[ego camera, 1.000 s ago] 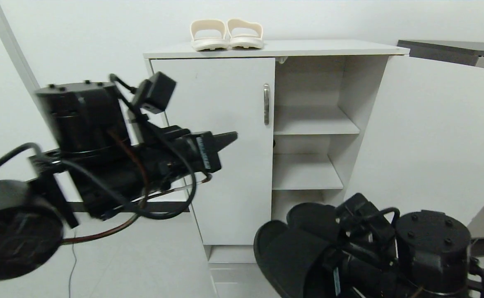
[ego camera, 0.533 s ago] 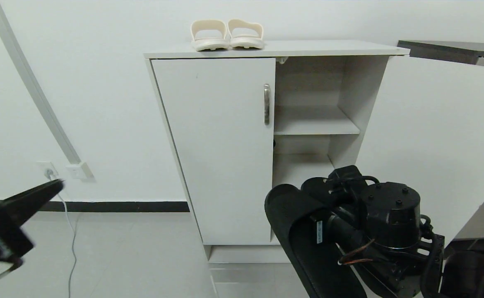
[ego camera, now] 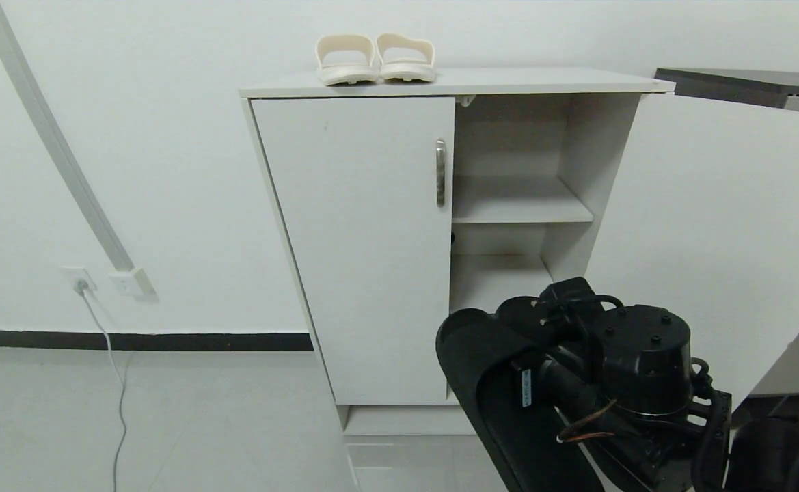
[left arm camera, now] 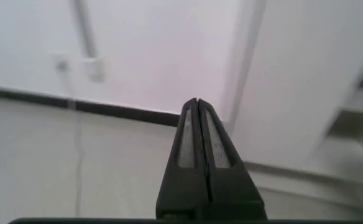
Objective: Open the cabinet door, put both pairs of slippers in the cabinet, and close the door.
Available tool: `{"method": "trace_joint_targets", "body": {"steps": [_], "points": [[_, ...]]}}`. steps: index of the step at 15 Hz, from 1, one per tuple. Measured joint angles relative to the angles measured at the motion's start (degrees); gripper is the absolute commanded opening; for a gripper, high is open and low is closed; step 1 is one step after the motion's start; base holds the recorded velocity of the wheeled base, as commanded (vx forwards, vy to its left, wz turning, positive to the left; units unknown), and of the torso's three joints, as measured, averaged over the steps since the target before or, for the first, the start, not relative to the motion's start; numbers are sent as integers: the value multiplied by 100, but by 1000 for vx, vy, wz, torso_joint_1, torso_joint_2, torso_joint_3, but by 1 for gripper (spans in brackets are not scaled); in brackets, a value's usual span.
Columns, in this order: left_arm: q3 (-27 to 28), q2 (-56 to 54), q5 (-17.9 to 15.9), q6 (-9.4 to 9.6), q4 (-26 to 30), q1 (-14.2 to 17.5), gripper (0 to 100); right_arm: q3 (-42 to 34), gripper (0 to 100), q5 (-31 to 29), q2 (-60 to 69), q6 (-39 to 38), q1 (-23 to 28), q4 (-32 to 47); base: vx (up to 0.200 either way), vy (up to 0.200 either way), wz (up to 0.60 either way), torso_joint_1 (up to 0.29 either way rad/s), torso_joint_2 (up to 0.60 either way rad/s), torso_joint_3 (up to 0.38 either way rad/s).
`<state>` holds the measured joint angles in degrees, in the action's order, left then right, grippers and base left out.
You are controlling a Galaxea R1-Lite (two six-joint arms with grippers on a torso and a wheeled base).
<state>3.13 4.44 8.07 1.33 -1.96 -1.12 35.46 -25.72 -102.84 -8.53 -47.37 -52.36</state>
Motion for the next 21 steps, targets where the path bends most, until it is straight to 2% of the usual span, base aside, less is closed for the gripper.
{"method": "trace_joint_targets", "body": {"steps": [2,3,8,11,12,20,21], "points": [[-234,-262,-883,77,276,85,0,-16,0,7,-11,0,0,0,0,0,0,0,0,0],[-265,-328,-1063,101,234,102,0,-16,0,5,-16,0,-1,-5,0,0,0,0,0,0],[-311,-441,-1113,28,212,122,0,91,0,-228,-129,-79,82,0,0,0,0,0,0,0],[-313,-451,-1108,20,207,119,0,475,0,-1391,-556,-273,258,0,0,0,0,0,0,0],[-313,-453,-1108,12,210,119,0,624,0,-1610,-713,-299,325,-5,0,0,0,0,0,0],[-313,-453,-1104,-2,215,122,0,789,0,-1677,-1157,-318,410,-9,0,-200,0,1,4,1],[-313,-453,-1107,-2,212,117,0,789,0,-1675,-1185,-321,396,-16,0,0,0,0,0,0]]}}
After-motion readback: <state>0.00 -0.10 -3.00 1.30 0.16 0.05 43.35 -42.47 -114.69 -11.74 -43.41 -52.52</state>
